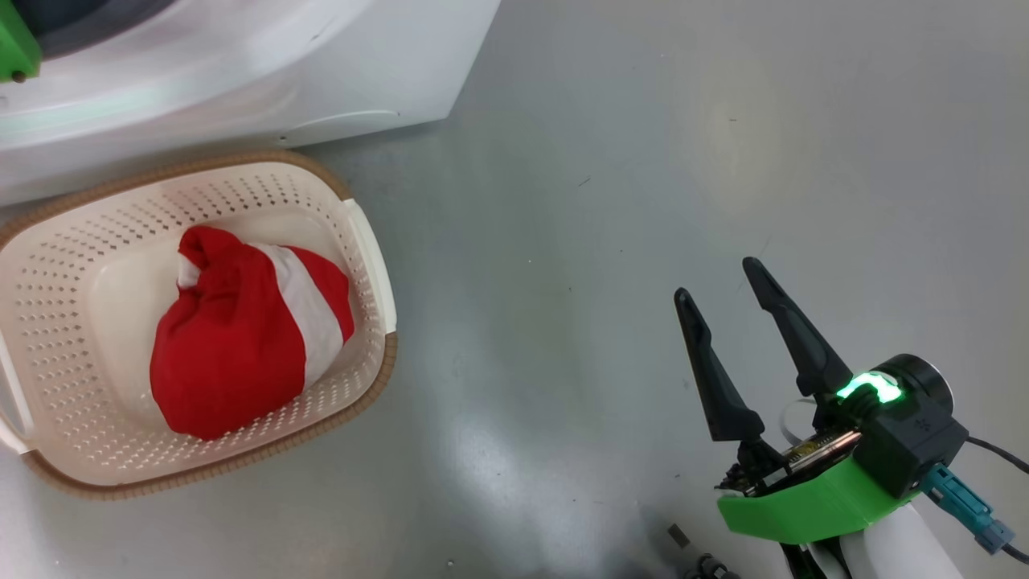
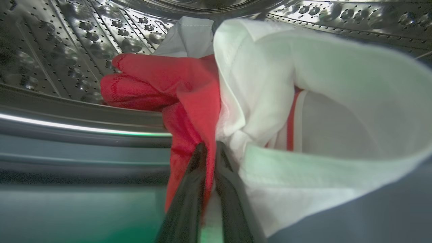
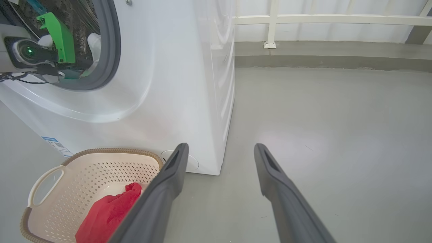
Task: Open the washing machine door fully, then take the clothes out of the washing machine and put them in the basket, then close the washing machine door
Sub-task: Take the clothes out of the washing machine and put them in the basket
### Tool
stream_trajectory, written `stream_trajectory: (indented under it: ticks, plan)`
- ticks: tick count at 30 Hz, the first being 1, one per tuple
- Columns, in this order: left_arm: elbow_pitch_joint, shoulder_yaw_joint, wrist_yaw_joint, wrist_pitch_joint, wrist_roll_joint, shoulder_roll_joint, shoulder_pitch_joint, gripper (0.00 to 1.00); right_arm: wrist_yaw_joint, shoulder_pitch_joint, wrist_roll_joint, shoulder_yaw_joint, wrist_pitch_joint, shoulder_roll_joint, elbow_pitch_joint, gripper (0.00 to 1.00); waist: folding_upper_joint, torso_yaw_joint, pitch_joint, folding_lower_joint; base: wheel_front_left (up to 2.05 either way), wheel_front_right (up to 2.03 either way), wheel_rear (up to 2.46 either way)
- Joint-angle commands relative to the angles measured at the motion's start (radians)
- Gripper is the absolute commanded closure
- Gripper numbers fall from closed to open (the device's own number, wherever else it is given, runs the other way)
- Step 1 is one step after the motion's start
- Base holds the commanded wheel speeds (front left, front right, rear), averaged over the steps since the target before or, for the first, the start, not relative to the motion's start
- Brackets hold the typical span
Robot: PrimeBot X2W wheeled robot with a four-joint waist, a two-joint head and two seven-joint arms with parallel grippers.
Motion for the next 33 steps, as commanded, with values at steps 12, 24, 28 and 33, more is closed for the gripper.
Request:
stream_trajectory:
  ticks: [12,24,28,33]
  plan:
    - [-0.058,0.01,-0.032,-0.11,-0.02,0.033,0.006,1.0,0.005,-0.014,0.003,0.025,-0.006,-0.011,-0.012,0.0,-0.0001,0.023,0.0,0.0,0.0,0.0,0.0]
    - [-0.14,0.008,-0.054,-0.188,-0.035,0.024,0.054,1.0,0.005,-0.017,-0.001,0.019,-0.006,-0.011,0.0,0.0,-0.0001,0.054,-0.021,0.0,0.0,0.0,0.0]
    - [-0.184,0.002,-0.054,-0.223,-0.031,0.03,0.089,1.0,0.005,-0.016,-0.004,0.016,-0.006,-0.011,0.0,0.0,-0.0001,0.065,-0.032,0.0,0.0,0.0,0.0]
    - [-0.259,0.0,-0.046,-0.26,-0.033,0.035,0.147,1.0,0.005,-0.012,-0.006,0.015,-0.006,-0.011,0.0,0.0,-0.0001,0.078,-0.045,0.0,0.0,0.0,0.0]
